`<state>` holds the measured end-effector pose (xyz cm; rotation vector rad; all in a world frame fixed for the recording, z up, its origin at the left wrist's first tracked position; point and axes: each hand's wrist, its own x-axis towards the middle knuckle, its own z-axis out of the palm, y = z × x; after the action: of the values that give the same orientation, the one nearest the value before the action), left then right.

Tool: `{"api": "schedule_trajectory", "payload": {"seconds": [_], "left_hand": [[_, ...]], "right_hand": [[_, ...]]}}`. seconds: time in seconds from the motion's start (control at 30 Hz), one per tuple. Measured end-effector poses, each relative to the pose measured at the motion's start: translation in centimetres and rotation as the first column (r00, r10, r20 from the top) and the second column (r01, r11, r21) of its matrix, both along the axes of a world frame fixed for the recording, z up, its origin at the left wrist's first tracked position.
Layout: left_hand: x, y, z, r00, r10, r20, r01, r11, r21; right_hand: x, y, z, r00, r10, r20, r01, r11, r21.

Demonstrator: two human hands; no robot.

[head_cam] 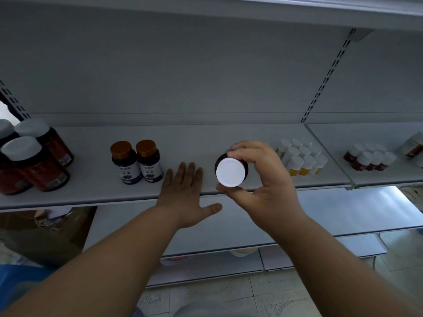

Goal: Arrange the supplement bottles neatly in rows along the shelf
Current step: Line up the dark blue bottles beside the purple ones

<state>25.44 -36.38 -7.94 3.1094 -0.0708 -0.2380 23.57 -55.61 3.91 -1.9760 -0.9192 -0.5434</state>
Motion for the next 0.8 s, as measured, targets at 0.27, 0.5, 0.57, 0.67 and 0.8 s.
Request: {"api": "schedule_trajectory", "payload": {"seconds": [0.27, 0.5, 0.57, 0.67, 0.8], "left_hand": [[0.1, 0.0, 0.0, 1.000, 0.012, -0.004, -0.012, 0.999, -0.037], [0.1, 0.1, -0.1, 1.000, -0.005, 0.026, 0.005, 1.000, -0.012], [-0.1, 0.0, 0.3, 1.000, -0.014, 0.010, 0.014, 1.000, -0.004], [-0.3, -0.2, 1.0, 0.999, -0.011, -0.031, 0.012, 1.000, 0.022], [-0.5, -0.2, 1.2, 0.999, -0.009, -0.046, 0.010, 1.000, 0.020]], "right_hand": [[-0.4, 1.0, 2.5, 0.317, 0.307, -0.897, 0.193, 0.905, 0.378], [1.9, 1.6, 3.2, 0.038, 0.565, -0.824, 0.318, 0.775, 0.546], [3.3, 1.8, 3.0, 0.335, 0.369, -0.867, 0.204, 0.870, 0.449], [5.2, 1.7, 3.3, 0.757, -0.036, -0.653, 0.092, 0.994, 0.052], [7.3, 1.8, 2.5, 0.940, -0.163, -0.298, 0.039, 0.923, -0.383]]}}
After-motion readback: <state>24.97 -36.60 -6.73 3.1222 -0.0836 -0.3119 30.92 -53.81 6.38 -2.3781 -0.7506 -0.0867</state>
